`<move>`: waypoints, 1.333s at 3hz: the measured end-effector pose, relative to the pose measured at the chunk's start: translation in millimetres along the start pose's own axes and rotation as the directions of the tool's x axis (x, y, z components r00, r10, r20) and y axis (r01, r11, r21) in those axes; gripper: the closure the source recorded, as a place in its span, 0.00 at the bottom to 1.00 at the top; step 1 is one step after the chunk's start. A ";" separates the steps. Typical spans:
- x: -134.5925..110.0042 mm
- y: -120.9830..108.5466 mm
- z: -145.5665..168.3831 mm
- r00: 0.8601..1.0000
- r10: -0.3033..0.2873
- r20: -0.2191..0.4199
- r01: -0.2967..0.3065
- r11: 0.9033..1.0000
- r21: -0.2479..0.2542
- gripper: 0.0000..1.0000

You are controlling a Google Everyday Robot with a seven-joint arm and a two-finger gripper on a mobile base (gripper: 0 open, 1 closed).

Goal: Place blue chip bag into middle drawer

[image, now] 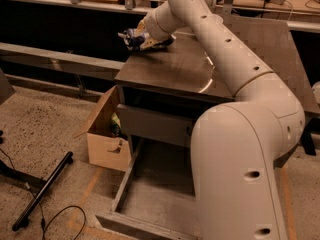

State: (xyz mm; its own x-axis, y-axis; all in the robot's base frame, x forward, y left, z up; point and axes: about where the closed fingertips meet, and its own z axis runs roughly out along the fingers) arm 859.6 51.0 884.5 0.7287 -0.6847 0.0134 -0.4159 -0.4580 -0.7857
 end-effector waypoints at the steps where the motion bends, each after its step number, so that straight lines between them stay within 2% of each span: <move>1: -1.1 0.3 3.1 1.000 0.001 0.011 -0.001 1.000 -0.009 0.88; 2: -0.1 0.3 4.5 1.000 0.007 0.006 -0.007 1.000 -0.018 1.00; 3: 5.8 1.7 -3.1 0.999 0.031 -0.013 -0.031 0.999 -0.029 1.00; 4: 11.4 6.1 -26.4 0.996 0.070 -0.049 -0.072 0.996 -0.046 1.00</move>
Offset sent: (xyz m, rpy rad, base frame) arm 0.0061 -0.0043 0.0053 -0.0140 0.0189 -0.0199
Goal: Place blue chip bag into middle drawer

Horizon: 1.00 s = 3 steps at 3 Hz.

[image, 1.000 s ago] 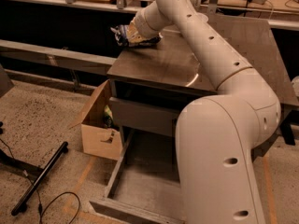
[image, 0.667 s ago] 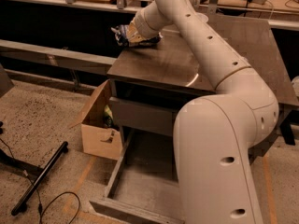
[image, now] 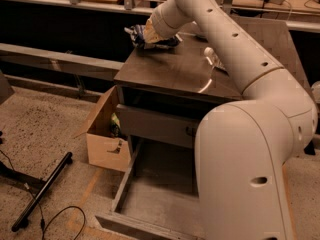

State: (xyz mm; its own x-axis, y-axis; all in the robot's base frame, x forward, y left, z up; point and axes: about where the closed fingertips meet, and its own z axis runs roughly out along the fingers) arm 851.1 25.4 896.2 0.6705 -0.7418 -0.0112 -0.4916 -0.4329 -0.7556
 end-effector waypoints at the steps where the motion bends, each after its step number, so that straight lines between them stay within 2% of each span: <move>1: 2.6 6.2 -41.9 0.996 0.074 -0.056 -0.073 0.997 0.006 1.00; 2: -9.1 16.5 -102.9 0.977 0.182 -0.113 -0.180 0.983 0.032 1.00; 3: -42.7 49.1 -145.9 0.953 0.277 -0.126 -0.280 0.960 -0.006 1.00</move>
Offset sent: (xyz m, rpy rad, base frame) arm -0.1744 -0.0692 0.0005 0.0245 0.2105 -0.3333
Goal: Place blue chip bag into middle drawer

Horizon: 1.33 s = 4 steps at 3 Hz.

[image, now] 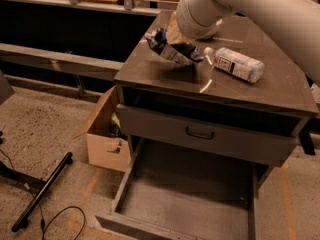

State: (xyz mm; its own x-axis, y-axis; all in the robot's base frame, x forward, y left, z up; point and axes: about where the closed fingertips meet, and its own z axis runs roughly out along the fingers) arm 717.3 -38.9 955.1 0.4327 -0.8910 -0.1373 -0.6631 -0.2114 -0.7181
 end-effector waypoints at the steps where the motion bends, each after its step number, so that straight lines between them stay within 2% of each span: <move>1: -22.7 58.5 -27.8 0.998 0.067 0.008 -0.065 0.992 -0.110 1.00; 2: -32.6 100.0 -51.6 0.993 0.117 -0.023 -0.120 0.975 -0.187 1.00; 3: -38.0 150.1 -92.8 0.978 0.181 -0.108 -0.205 0.936 -0.285 1.00; 4: -42.3 175.1 -106.0 0.975 0.183 -0.125 -0.215 0.918 -0.334 1.00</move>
Offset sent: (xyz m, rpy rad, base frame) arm -0.1710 -0.0281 -0.0469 -0.0393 0.3269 -0.1317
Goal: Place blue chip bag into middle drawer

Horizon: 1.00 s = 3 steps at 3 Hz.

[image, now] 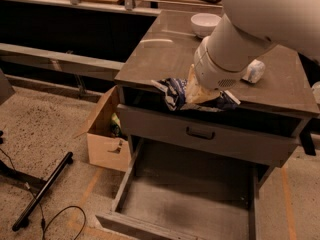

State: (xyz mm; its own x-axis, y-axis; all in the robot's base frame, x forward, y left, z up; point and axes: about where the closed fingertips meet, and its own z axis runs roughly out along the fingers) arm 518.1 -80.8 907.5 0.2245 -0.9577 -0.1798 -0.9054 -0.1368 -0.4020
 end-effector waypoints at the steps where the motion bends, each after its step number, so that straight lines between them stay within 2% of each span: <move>1: 2.9 10.2 5.9 1.000 -0.007 -0.021 0.007 1.000 -0.026 0.82; 2: 5.0 22.8 12.2 0.999 -0.002 -0.036 0.000 0.999 -0.051 0.59; 3: 7.7 32.9 21.9 0.999 -0.007 -0.045 0.004 0.997 -0.071 0.59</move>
Offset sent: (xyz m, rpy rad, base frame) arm -0.0255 -0.0092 -0.0379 -0.0646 0.0798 -0.0170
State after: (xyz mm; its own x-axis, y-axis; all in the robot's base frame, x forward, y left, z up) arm 497.9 -87.1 873.2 0.2143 -0.9672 -0.1367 -0.9278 -0.1578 -0.3382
